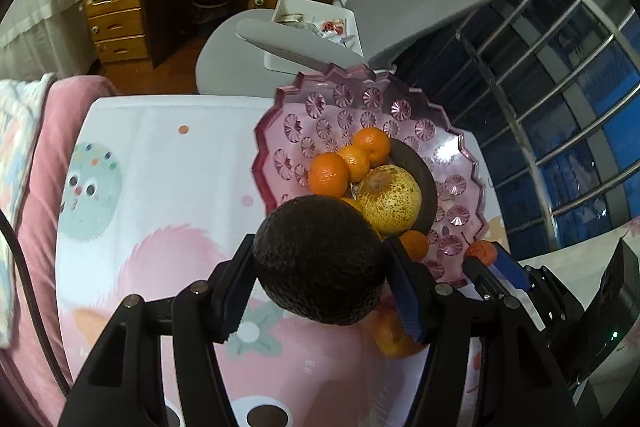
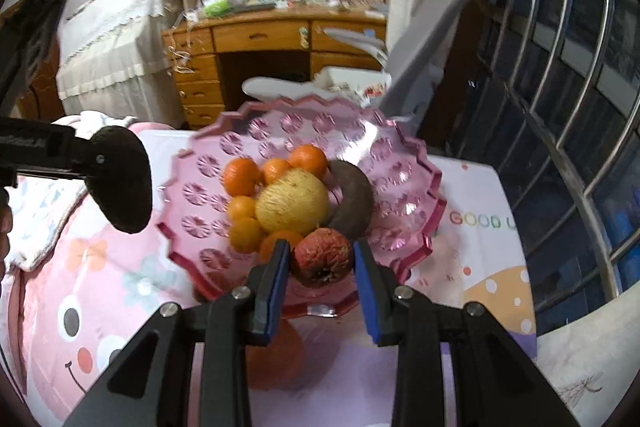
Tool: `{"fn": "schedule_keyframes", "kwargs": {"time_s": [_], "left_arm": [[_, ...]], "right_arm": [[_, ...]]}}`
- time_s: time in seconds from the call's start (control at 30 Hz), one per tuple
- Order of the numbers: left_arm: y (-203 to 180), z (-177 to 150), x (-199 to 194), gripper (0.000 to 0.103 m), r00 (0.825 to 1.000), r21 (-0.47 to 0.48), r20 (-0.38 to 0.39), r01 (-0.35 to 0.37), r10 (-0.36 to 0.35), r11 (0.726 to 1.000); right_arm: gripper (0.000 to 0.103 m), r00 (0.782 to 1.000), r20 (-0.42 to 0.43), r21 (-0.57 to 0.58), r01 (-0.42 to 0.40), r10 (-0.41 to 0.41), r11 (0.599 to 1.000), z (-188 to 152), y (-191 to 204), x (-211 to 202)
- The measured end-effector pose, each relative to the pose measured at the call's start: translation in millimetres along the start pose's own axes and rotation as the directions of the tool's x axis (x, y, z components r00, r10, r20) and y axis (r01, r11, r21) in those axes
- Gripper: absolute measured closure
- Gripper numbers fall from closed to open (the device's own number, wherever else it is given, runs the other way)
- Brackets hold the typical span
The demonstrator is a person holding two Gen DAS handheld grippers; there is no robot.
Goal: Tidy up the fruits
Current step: 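Carry avocado and lychee into the pink bowl and open both grippers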
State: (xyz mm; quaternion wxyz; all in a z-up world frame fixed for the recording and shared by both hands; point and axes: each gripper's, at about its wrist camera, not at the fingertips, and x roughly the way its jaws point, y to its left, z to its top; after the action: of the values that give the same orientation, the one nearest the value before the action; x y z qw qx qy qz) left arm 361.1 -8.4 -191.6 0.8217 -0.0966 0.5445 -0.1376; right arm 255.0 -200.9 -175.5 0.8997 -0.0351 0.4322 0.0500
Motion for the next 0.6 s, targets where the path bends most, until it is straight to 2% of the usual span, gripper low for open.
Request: {"fn": "schedule_keyframes", "kwargs": {"time_s": [0.23, 0.43, 0.5, 0.53, 0.6], "left_arm": [[-20, 4, 26, 0.042, 0.999, 0.086, -0.027, -0.040, 0.043, 0.996], [-29, 13, 25, 0.043, 1.000, 0.095, 0.002, -0.017, 0.017, 0.995], [-30, 16, 19, 0.040, 1.000, 0.098, 0.017, -0.015, 0.013, 0.995], [-30, 16, 17, 0.035, 1.000, 0.100, 0.022, -0.018, 0.015, 0.995], [-29, 15, 12, 0.029, 0.999, 0.106, 0.026, -0.029, 0.026, 0.994]], "right_arm": [[0.070, 0.999, -0.052, 0.008, -0.001, 0.001, 1.000, -3, -3, 20], [0.070, 0.998, -0.060, 0.005, -0.005, 0.005, 1.000, -2, -2, 25], [0.070, 0.998, -0.065, 0.006, -0.009, 0.009, 1.000, -2, -2, 25], [0.069, 0.998, -0.067, 0.007, -0.008, 0.009, 1.000, -1, -3, 25], [0.059, 0.998, -0.064, 0.012, -0.005, 0.006, 1.000, 0, -3, 23]]}}
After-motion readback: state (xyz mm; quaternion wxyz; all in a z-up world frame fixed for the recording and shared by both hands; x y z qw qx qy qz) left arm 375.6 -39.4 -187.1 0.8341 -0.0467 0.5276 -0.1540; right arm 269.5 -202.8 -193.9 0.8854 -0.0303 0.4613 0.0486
